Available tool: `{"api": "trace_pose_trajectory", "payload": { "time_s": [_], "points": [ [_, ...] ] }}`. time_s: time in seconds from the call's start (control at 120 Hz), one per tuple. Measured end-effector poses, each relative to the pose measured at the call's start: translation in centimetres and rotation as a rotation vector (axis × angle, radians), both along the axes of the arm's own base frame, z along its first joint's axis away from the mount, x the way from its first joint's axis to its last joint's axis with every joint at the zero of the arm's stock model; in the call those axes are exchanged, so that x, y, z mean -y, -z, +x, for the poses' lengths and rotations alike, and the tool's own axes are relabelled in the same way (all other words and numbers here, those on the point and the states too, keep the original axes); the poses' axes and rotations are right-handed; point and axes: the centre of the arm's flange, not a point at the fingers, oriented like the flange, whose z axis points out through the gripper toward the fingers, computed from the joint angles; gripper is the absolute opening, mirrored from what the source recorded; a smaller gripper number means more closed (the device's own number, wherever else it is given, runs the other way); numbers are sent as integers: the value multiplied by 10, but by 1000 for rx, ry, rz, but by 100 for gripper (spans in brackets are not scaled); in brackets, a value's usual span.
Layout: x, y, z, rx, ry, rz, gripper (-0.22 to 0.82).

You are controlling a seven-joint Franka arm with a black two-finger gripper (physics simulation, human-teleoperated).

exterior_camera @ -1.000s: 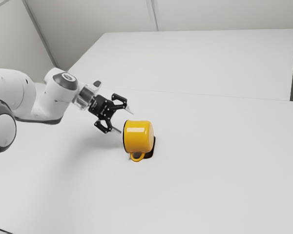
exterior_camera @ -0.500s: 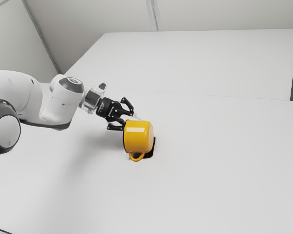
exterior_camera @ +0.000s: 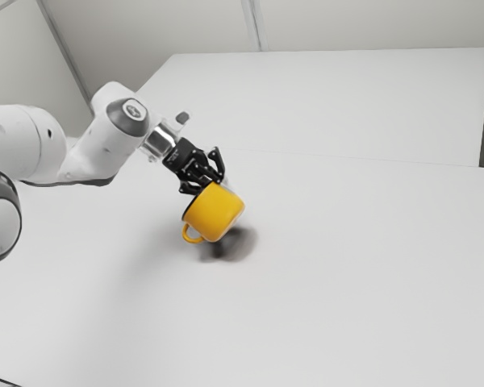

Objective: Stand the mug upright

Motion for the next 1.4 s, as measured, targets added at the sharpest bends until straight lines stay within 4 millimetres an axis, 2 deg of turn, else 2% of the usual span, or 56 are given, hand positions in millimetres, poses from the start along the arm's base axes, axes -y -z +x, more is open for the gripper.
{"api": "trace_pose_trajectory", "payload": {
  "time_s": [0.117,0.192,0.367,0.533,0.8,0.975,1.167,1.308,1.4],
  "points": [
    [1,-15,-8,31,126,218,-15],
    [0,-21,-20,42,190,337,-15],
    [-6,-13,-57,58,301,547,-14],
    [-6,-3,-63,133,372,697,-14],
    [3,12,-65,233,375,772,-15],
    [13,28,-71,232,359,772,-15],
    [13,41,-70,215,322,766,-15],
    [22,39,-70,223,322,748,17],
    [24,33,-69,233,320,744,32]
  ]
}}
